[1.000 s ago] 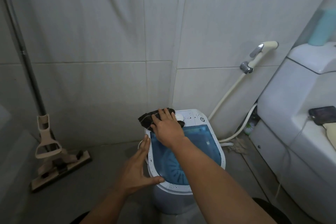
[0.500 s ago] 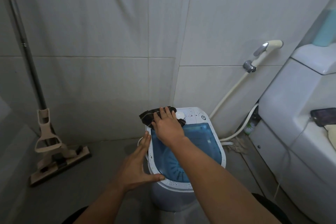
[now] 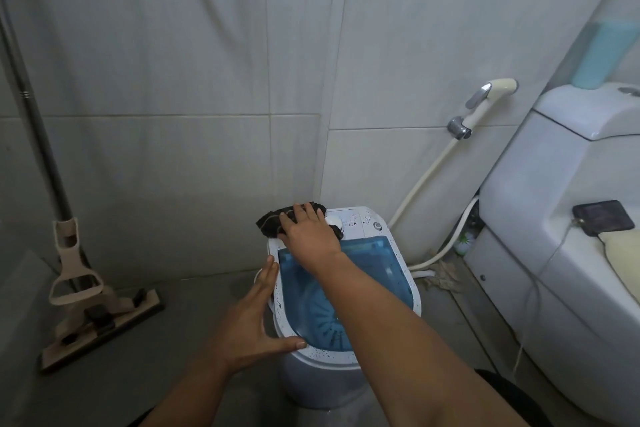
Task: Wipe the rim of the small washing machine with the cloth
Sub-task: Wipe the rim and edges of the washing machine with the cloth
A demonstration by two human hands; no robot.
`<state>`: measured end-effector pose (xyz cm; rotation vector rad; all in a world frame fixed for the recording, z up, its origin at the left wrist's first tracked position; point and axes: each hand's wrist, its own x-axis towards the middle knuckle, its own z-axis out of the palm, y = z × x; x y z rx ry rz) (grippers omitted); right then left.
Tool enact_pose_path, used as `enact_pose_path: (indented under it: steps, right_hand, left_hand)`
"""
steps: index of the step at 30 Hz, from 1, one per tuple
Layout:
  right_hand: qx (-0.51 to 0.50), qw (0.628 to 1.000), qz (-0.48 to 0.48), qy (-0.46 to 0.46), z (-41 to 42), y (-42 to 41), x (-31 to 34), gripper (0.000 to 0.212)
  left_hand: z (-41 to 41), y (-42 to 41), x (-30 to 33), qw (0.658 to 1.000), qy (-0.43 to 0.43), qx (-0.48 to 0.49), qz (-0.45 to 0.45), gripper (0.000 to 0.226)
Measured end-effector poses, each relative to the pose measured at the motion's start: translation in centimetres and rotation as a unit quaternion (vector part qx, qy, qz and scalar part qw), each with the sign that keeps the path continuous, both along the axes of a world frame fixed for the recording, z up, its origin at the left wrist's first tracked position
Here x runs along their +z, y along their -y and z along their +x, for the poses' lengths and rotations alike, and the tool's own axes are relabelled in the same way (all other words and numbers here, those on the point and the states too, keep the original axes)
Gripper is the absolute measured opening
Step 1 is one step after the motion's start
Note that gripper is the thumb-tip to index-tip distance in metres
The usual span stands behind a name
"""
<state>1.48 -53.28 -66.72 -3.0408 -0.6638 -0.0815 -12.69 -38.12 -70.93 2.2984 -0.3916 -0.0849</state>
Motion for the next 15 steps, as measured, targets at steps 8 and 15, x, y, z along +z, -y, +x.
enact_pose_path:
  steps: [8, 15]
  right_hand:
    - [-0.027, 0.997, -0.014, -0.068, 3.4, 0.2, 3.9, 0.023]
    - [-0.075, 0.991, -0.014, -0.114, 4.3, 3.5, 6.9, 0.022]
  left_hand:
    - [-0.3, 0.0, 0.4, 1.0, -0.006, 0.002, 0.007, 0.138]
    - [-0.4, 0.0, 0.9, 1.0, -0.004, 0.008, 0.023, 0.137]
